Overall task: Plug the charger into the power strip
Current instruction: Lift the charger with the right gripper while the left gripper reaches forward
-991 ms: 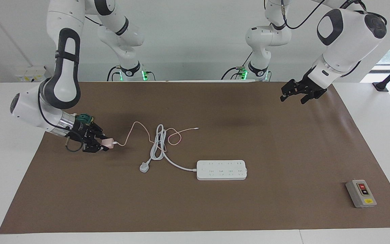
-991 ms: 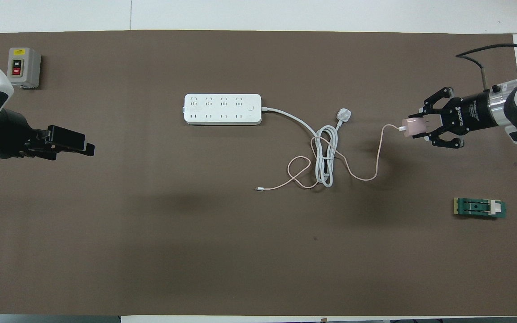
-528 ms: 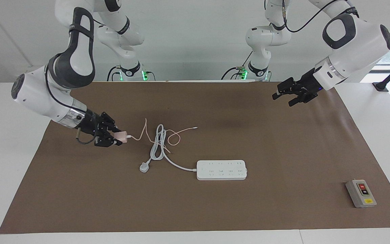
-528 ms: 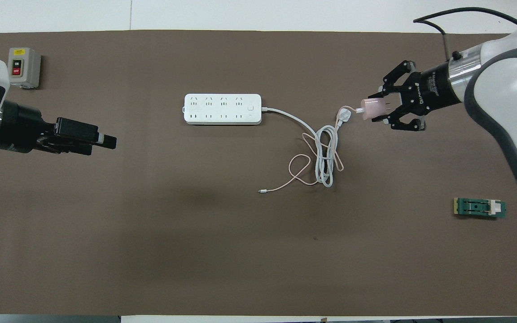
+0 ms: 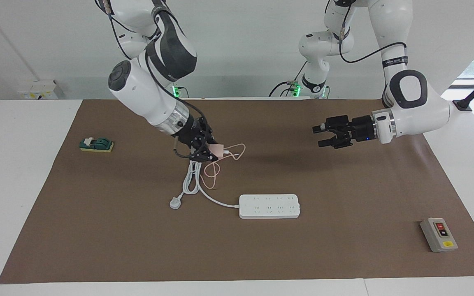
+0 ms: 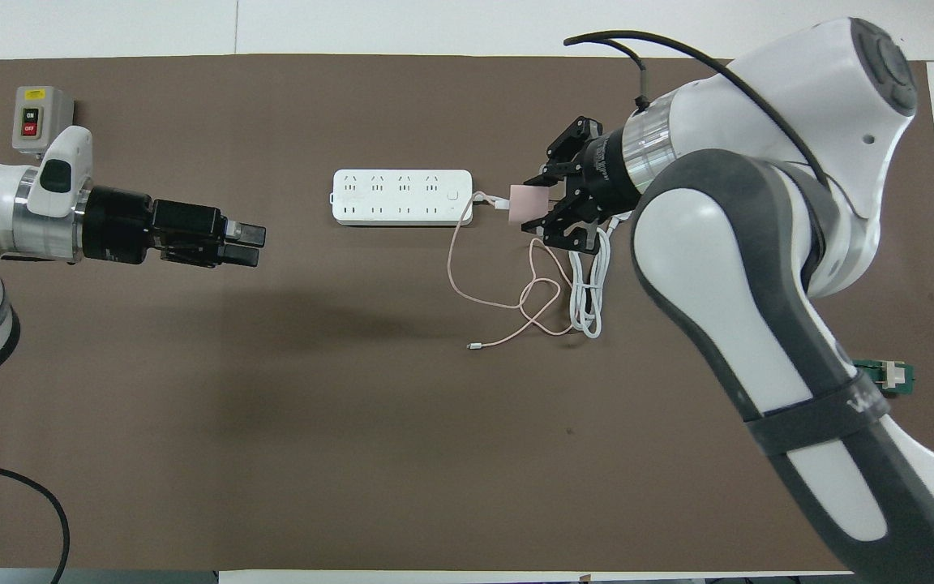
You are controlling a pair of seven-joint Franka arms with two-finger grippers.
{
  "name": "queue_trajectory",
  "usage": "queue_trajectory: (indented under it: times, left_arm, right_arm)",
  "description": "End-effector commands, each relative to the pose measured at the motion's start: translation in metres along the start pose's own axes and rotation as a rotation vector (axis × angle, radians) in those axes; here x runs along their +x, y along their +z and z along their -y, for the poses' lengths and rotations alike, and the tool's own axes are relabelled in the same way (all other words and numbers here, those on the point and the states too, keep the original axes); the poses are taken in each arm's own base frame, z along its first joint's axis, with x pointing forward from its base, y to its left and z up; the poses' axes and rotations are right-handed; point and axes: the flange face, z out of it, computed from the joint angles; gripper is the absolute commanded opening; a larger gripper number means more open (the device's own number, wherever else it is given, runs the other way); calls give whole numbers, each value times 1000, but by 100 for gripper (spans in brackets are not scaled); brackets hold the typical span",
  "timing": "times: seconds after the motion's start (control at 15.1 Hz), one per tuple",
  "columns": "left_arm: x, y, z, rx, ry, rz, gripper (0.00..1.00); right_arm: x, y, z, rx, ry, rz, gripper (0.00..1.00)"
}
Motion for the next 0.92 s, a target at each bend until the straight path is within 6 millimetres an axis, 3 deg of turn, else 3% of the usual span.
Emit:
queue_trajectory:
  times: [0.0, 0.33, 0.59, 0.86]
  left_arm:
    - [19, 19, 29, -169, -49, -26, 100]
    - [28, 43, 49, -355, -81, 13, 100]
    - [26, 65, 40, -383, -83, 42, 100]
    - [25, 71, 35, -389, -81, 62, 100]
  right_arm:
    - [-37, 2, -10, 13, 43, 6, 0]
    - [-88, 22, -34, 41, 91, 36, 0]
    - [-120, 38, -52, 80, 115, 74, 0]
    - [-121, 42, -51, 100, 114, 82, 0]
